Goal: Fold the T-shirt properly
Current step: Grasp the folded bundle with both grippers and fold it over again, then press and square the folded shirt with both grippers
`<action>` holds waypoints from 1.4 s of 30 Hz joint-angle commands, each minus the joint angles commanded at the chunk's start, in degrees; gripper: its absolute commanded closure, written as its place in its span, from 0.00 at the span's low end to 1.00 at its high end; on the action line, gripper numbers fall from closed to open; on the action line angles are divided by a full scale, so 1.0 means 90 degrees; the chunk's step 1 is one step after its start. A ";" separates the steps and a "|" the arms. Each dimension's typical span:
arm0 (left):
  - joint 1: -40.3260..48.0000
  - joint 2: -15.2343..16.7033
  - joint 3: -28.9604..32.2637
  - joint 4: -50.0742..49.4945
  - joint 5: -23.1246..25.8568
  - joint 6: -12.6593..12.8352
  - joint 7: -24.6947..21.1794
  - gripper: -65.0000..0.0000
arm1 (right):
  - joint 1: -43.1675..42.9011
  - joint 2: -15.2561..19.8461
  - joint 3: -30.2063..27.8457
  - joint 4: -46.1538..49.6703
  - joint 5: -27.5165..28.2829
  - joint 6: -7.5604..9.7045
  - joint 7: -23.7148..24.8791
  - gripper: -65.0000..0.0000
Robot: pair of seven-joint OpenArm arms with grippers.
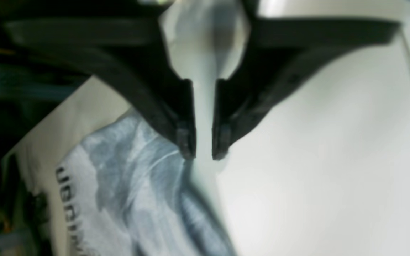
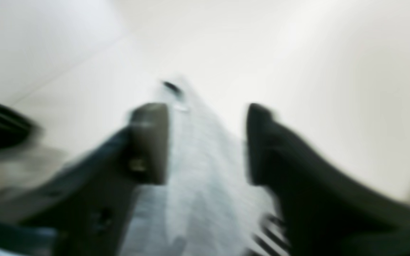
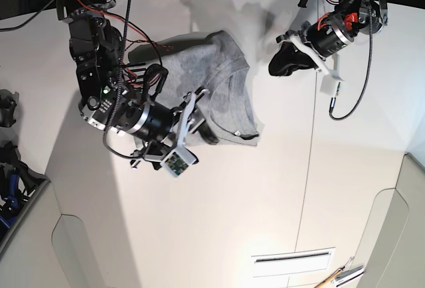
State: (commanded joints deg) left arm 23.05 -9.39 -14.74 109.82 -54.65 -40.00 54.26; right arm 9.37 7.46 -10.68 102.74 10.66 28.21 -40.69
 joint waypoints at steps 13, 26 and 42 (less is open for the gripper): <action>0.0000 0.0002 0.1933 0.0617 0.0806 0.0000 0.0027 1.00 | 0.0634 0.0034 0.1656 -0.1632 0.0070 -0.0160 0.0364 1.00; -0.0403 0.0002 0.2535 -0.0658 0.2021 0.0000 -0.0529 1.00 | 0.0772 0.0143 0.1632 -0.3468 0.0879 0.0415 0.0129 1.00; -0.2501 0.0000 0.2492 -0.1775 0.3509 0.0934 -0.0889 1.00 | -0.1018 0.0493 0.1644 -0.2062 0.2441 0.0415 -0.0304 1.00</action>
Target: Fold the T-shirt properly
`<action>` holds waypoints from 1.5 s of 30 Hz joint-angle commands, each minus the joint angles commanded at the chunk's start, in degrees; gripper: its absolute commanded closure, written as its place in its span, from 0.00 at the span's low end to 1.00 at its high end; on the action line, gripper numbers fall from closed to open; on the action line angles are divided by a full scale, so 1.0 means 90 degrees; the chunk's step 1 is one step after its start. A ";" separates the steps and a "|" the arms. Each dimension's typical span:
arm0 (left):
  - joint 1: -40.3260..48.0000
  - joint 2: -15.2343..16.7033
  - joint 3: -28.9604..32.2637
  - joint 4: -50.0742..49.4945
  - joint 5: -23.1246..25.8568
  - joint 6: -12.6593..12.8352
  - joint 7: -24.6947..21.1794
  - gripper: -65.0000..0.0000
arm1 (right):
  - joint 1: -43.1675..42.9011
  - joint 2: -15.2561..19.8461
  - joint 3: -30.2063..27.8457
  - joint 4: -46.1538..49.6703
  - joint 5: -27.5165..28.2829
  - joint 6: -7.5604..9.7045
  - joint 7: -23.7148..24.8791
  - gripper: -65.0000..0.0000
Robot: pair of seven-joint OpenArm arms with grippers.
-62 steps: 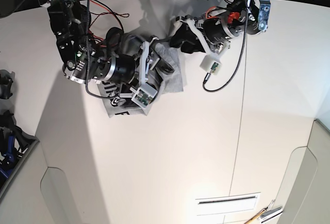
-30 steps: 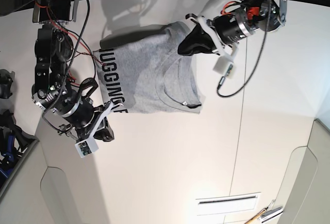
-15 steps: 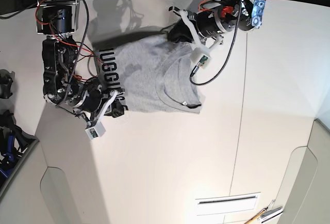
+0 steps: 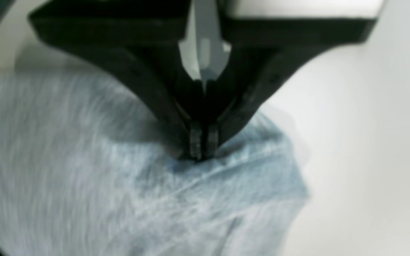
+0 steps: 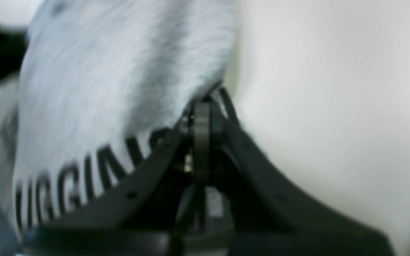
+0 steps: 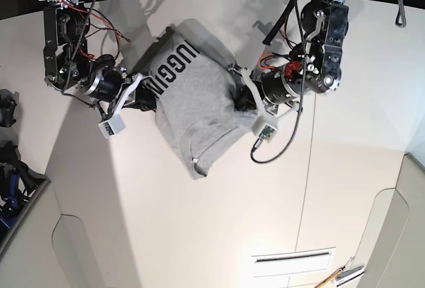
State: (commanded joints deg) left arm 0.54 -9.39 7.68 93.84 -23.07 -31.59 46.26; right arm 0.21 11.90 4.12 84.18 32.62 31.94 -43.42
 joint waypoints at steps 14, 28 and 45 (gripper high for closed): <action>-0.1081 -0.0034 0.0000 -0.0828 0.0022 0.0070 -0.0114 1.00 | -0.0500 -0.1098 0.0000 0.0248 -0.0010 0.0005 -0.0032 1.00; -0.0138 -0.0899 -0.1008 0.0374 -0.0867 -0.0068 0.0478 1.00 | -0.0539 -0.0561 0.0238 0.1722 -0.0287 -0.0005 -0.0707 1.00; 0.2696 -0.0969 -0.2696 0.2331 -0.1411 -0.0185 0.0559 1.00 | -0.1797 0.0102 0.0750 0.2030 0.0340 0.0126 -0.0729 1.00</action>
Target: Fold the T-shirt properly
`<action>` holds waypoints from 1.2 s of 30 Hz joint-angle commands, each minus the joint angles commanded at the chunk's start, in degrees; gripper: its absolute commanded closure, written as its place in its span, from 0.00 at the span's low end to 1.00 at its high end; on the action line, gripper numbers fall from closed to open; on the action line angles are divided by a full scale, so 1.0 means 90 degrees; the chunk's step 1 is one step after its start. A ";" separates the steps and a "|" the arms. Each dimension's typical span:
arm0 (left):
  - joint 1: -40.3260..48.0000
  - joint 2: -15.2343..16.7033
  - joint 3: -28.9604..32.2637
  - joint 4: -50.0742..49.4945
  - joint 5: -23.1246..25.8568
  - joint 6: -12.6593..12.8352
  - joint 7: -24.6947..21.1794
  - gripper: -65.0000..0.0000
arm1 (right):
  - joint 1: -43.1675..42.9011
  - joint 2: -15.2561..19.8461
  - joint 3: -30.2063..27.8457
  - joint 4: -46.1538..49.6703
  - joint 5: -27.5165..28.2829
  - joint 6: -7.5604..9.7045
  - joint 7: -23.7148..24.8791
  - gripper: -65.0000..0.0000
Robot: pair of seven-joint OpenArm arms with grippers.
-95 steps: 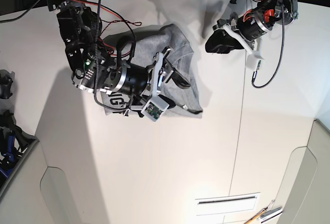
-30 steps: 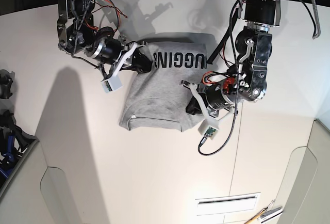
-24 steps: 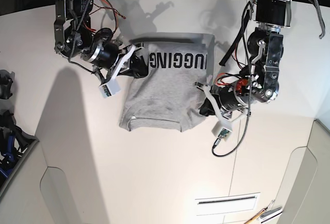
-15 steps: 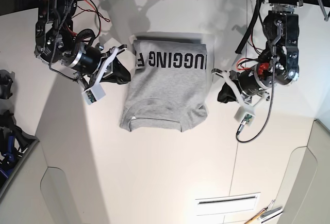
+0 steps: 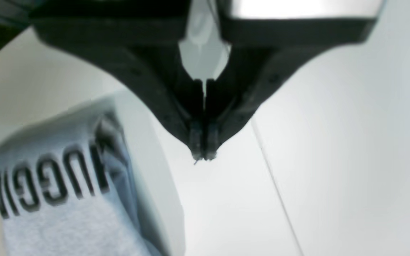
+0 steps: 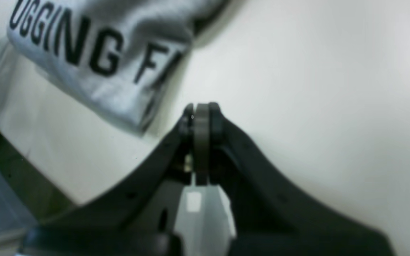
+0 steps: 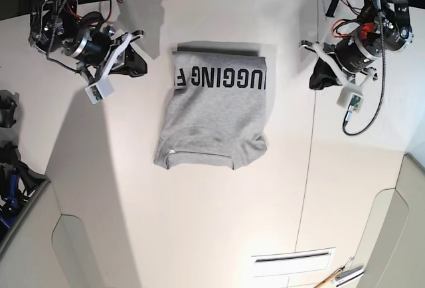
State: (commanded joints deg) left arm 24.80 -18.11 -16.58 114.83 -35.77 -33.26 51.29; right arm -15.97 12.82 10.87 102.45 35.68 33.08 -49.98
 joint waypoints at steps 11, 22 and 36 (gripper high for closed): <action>0.2858 0.0022 -0.0483 0.0121 -0.0092 -0.0092 -0.0095 1.00 | -0.1690 0.1491 -0.0675 0.0248 0.0610 0.0017 -0.0019 1.00; 0.3628 0.0736 -0.0449 -0.1627 0.1083 -0.0092 -0.1336 1.00 | -0.2127 0.2331 -0.2351 -0.0886 0.0486 -0.0036 0.0330 1.00; 0.1290 0.0644 -0.0376 -0.6195 0.0712 -0.0049 -0.1766 1.00 | -0.1287 0.1532 -0.3094 -0.4311 -0.1180 -0.0036 0.1855 1.00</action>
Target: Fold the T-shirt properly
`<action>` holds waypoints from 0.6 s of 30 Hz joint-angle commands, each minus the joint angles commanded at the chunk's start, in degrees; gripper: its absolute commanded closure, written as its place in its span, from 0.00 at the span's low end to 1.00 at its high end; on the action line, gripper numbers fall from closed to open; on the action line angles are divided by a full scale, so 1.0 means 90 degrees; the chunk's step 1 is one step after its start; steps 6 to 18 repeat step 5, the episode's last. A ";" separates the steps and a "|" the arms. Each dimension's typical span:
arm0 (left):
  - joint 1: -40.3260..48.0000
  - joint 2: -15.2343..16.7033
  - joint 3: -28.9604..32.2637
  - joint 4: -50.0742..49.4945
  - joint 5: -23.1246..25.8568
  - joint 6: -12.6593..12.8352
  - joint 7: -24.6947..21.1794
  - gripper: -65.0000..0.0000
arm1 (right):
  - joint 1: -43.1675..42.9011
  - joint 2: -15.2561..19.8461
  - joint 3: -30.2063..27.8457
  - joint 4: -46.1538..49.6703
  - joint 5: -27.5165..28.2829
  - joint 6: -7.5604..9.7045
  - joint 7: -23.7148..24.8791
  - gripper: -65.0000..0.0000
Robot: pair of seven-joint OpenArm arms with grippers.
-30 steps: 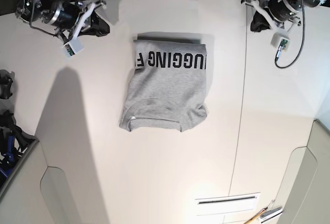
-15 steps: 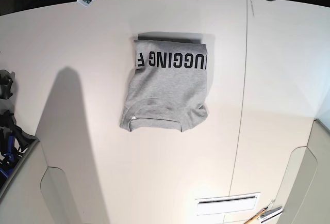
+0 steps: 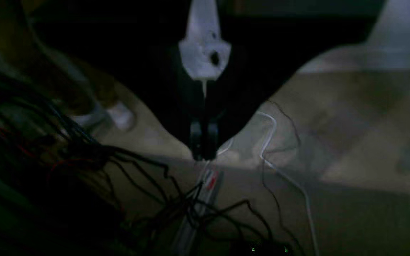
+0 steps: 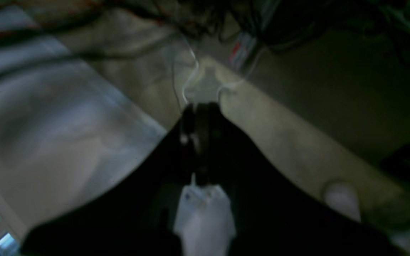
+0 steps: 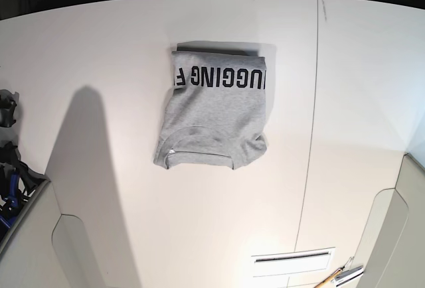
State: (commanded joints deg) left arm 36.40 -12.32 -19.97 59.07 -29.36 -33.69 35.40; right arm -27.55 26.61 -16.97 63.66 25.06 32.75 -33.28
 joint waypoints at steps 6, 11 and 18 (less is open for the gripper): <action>-0.0423 0.0007 0.0753 -0.0204 0.0304 0.0007 0.0148 1.00 | 0.0459 -0.0036 -0.0005 -0.0345 -0.0073 0.0000 -0.0041 1.00; -0.0423 0.0007 0.0753 -0.0204 0.0304 0.0007 0.0148 1.00 | 0.0459 -0.0036 -0.0005 -0.0345 -0.0073 0.0000 -0.0041 1.00; -0.0423 0.0007 0.0753 -0.0204 0.0304 0.0007 0.0148 1.00 | 0.0459 -0.0036 -0.0005 -0.0345 -0.0073 0.0000 -0.0041 1.00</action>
